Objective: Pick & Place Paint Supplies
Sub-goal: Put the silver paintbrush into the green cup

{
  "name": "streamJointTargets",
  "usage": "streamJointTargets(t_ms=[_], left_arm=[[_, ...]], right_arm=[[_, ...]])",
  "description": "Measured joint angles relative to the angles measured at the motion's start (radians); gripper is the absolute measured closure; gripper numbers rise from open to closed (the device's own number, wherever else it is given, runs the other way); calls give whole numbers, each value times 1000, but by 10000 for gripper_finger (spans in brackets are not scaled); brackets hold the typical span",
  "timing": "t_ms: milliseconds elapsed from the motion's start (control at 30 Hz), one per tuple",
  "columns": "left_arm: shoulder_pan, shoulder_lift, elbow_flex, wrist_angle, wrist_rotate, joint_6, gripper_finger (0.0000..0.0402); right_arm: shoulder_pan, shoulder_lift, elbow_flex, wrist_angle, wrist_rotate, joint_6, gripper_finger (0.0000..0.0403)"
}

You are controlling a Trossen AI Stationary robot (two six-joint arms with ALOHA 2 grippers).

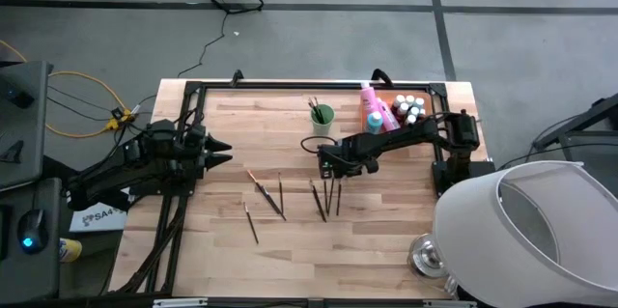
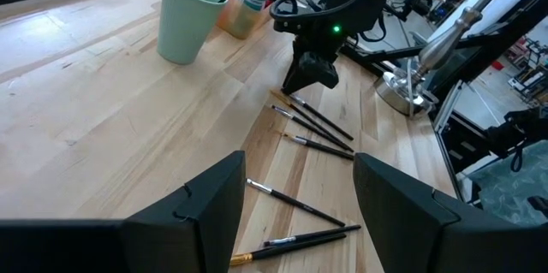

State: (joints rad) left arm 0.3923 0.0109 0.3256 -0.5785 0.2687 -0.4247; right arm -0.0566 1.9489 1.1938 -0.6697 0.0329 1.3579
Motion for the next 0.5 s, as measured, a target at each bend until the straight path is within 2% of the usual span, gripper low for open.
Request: streamJointTargets(t_ms=[500], left_arm=[[0,0,0,0,0,0,187]], right_arm=[[-2,1,-2,-7,-29,-75,395]])
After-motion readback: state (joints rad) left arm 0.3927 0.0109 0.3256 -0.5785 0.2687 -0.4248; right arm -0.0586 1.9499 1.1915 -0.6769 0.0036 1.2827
